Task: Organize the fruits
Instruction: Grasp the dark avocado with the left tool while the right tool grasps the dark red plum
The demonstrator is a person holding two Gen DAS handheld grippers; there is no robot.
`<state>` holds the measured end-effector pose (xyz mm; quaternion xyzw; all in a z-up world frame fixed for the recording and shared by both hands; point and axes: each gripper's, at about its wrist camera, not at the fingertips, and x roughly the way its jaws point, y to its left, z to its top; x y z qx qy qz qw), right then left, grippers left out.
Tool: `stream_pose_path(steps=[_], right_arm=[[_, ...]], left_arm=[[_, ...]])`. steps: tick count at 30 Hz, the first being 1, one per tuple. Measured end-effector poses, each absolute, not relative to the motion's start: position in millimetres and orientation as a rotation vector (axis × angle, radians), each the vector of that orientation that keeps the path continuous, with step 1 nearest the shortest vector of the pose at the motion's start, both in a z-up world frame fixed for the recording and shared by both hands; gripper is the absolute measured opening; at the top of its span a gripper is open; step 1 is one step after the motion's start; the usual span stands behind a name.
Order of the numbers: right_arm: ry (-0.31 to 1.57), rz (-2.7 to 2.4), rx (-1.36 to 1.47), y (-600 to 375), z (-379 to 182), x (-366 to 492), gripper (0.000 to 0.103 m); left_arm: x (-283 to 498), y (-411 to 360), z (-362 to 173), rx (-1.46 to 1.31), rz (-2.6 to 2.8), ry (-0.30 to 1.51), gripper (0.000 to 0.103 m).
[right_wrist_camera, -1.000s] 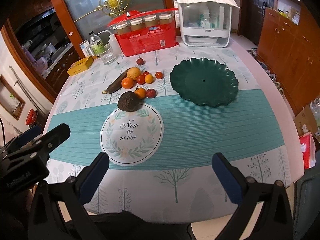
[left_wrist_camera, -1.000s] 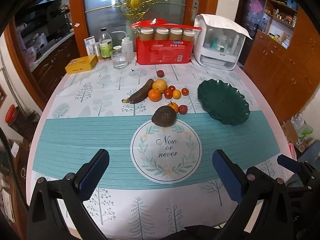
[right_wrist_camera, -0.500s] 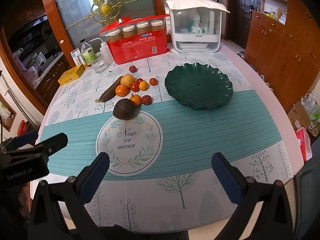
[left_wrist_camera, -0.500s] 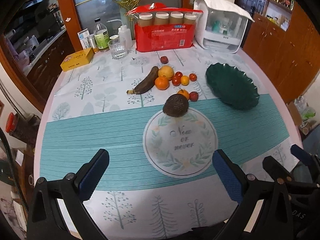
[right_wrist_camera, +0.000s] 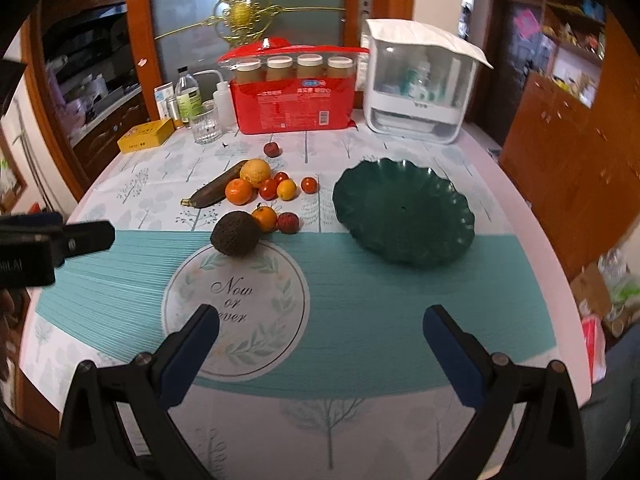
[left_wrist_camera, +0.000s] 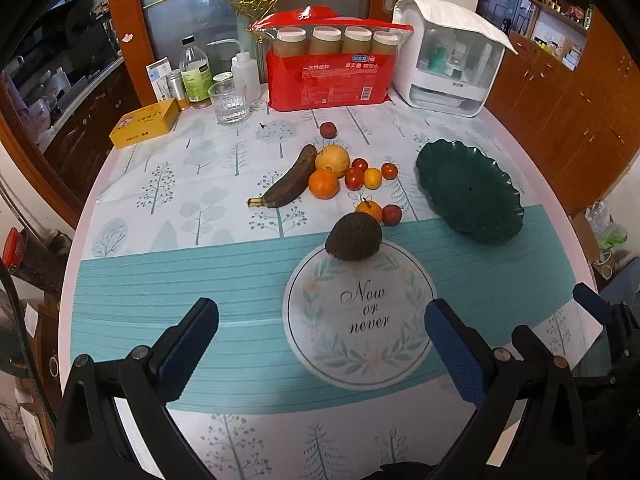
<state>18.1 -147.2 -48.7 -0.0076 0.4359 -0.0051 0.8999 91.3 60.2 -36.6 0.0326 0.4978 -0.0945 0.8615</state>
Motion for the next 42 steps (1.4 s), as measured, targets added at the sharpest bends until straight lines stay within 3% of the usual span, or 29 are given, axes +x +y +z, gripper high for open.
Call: stream_pose_path(steps=[13, 42], right_arm=[[0.847, 0.131, -0.123, -158.7, -82.8, 85.8, 0.101], [0.868, 0.354, -0.296, -127.2, -188.0, 188.9, 0.053]], left_arm=[[167.8, 31.4, -83.2, 0.032, -0.179, 1.155, 0.102], [262.4, -3.7, -186.8, 0.031, -0.200, 1.354, 0.101]])
